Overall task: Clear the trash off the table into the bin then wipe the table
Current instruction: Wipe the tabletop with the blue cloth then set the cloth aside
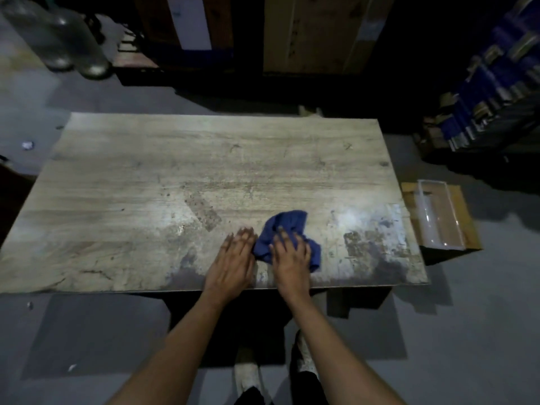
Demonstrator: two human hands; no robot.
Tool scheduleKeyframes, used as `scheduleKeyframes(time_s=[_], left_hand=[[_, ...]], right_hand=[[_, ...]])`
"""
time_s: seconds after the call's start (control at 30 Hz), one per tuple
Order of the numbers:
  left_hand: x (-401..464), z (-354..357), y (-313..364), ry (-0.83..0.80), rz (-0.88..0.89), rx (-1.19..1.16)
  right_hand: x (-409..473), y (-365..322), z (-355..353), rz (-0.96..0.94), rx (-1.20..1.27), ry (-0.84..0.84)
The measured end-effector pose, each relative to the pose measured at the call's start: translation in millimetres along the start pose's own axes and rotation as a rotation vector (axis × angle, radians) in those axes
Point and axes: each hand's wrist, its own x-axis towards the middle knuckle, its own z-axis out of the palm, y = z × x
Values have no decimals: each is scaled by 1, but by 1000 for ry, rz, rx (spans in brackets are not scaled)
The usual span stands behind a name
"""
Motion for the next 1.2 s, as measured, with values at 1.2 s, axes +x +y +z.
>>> scheduleKeyframes(time_s=[1.2], left_hand=[[388,-458,417,566,559,47]], right_hand=[[66,239,-623,157,-261,984]])
